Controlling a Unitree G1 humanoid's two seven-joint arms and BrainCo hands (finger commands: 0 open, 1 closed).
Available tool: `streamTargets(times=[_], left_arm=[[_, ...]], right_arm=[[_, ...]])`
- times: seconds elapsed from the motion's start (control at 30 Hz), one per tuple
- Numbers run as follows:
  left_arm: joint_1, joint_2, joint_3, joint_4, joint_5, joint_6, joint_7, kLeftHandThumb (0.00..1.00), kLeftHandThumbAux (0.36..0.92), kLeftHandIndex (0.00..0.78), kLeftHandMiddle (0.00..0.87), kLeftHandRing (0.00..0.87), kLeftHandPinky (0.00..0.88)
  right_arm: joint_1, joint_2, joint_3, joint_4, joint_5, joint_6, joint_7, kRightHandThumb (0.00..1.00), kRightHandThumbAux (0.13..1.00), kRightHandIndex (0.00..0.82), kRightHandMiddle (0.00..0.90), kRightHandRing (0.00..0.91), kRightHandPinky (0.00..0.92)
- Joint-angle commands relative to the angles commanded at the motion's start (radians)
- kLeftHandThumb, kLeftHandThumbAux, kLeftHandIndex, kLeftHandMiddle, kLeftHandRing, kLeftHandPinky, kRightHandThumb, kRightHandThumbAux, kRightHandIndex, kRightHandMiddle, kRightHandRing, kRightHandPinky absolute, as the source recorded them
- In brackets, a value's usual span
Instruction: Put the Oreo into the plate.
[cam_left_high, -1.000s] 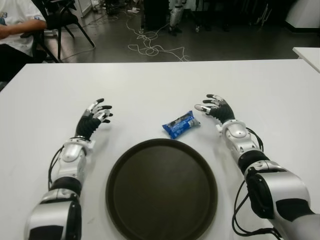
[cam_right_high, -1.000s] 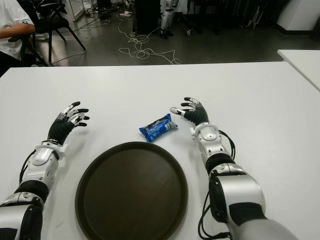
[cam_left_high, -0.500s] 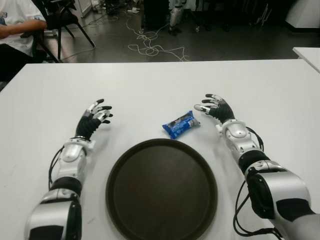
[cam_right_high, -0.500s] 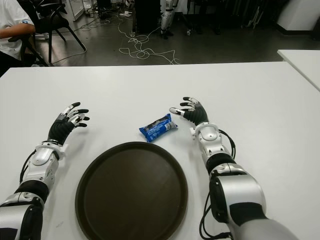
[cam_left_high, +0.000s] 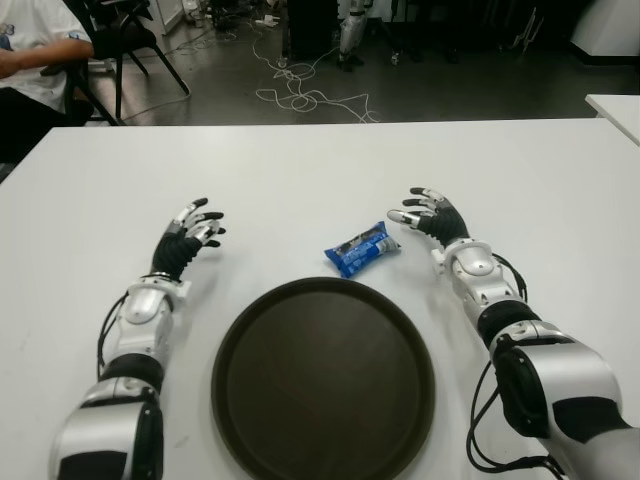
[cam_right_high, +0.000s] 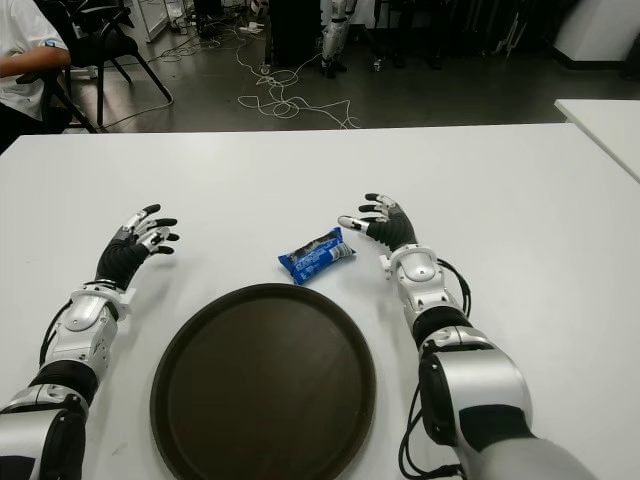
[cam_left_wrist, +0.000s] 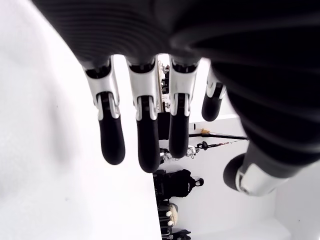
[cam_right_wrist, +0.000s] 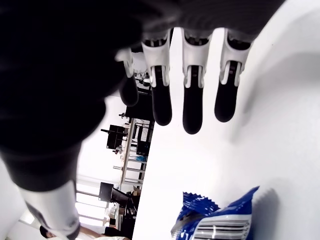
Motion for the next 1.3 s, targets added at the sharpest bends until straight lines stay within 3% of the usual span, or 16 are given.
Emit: streamTargets(times=[0.57, 1.3], left_arm=[[-0.001, 0.002, -0.005, 0.002, 0.007, -0.004, 0.005, 0.210, 0.613, 0.138, 0.277, 0.316, 0.373], [-0.001, -0.002, -0.008, -0.002, 0.013, 0.011, 0.017, 0.199, 0.620, 0.149, 0.294, 0.348, 0.410]], right_arm=[[-0.003, 0.000, -0.001, 0.003, -0.001, 0.008, -0.005, 0.000, 0.760, 0.193, 0.270, 0.283, 0.305], [0.000, -0.002, 0.001, 0.002, -0.004, 0.004, -0.015, 0.000, 0.752, 0.192, 0.273, 0.283, 0.307]])
